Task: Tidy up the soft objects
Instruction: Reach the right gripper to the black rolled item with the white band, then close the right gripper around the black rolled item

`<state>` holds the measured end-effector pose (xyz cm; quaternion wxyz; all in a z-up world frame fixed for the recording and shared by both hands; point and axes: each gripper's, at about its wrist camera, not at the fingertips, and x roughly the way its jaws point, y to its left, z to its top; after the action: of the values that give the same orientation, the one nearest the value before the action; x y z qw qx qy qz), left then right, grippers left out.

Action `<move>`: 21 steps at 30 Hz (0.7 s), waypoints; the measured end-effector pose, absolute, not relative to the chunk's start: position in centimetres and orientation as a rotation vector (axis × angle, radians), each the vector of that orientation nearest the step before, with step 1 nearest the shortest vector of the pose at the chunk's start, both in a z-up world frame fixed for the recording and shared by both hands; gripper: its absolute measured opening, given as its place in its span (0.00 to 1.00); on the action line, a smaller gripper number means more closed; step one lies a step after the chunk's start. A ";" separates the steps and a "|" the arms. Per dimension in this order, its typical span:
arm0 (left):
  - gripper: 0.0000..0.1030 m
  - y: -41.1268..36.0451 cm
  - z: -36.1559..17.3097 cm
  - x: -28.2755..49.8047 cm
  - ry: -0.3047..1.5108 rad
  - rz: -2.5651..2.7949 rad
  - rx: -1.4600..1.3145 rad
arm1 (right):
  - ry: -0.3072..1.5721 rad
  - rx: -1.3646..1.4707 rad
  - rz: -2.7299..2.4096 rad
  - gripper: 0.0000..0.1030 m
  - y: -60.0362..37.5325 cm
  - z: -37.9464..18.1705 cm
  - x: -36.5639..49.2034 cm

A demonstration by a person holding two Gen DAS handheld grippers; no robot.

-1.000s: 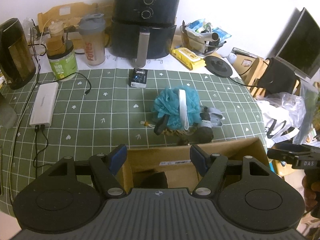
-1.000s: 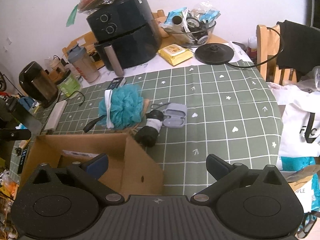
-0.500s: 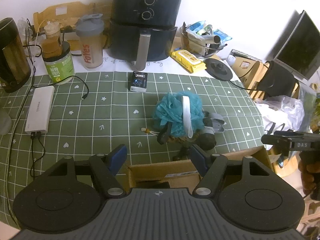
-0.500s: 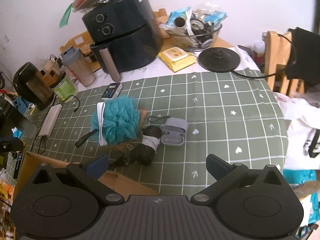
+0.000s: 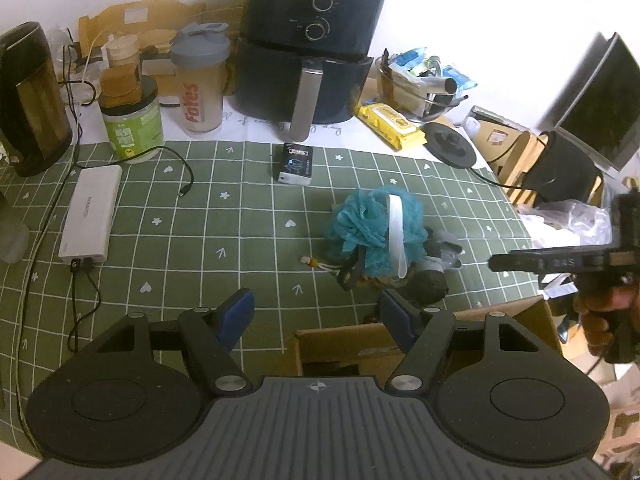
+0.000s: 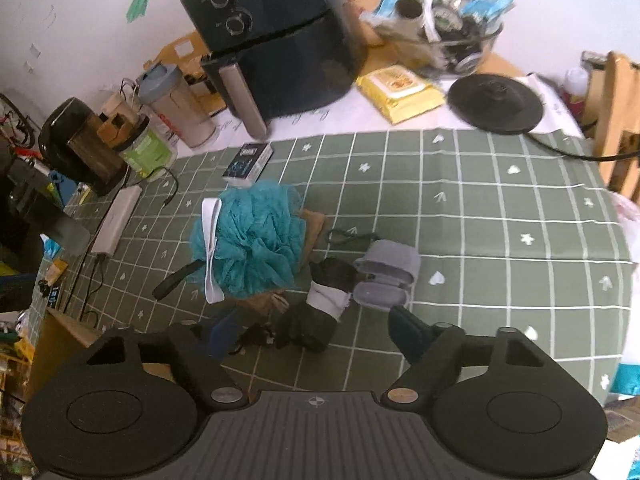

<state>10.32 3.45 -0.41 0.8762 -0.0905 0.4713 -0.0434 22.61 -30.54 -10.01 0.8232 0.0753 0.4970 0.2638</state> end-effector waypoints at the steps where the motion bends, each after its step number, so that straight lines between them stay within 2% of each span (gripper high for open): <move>1: 0.67 3.6 -0.5 10.2 0.983 -0.088 -0.192 | 1.068 0.159 0.571 0.71 -30.3 -10.5 23.0; 4: 0.67 4.1 -0.7 9.9 0.984 -0.076 -0.204 | 1.111 0.159 0.583 0.63 -29.7 -12.1 24.3; 7: 0.67 4.6 -0.9 9.5 0.985 -0.061 -0.219 | 1.155 0.180 0.601 0.59 -29.0 -13.7 25.4; 21: 0.67 7.3 -1.8 7.6 1.005 0.022 -0.276 | 1.325 0.393 0.545 0.49 -27.7 -19.8 29.0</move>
<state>7.63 7.27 -1.78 0.8672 -0.1320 0.4799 0.0106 29.03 -27.73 -19.79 0.7366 0.1789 0.6032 0.2482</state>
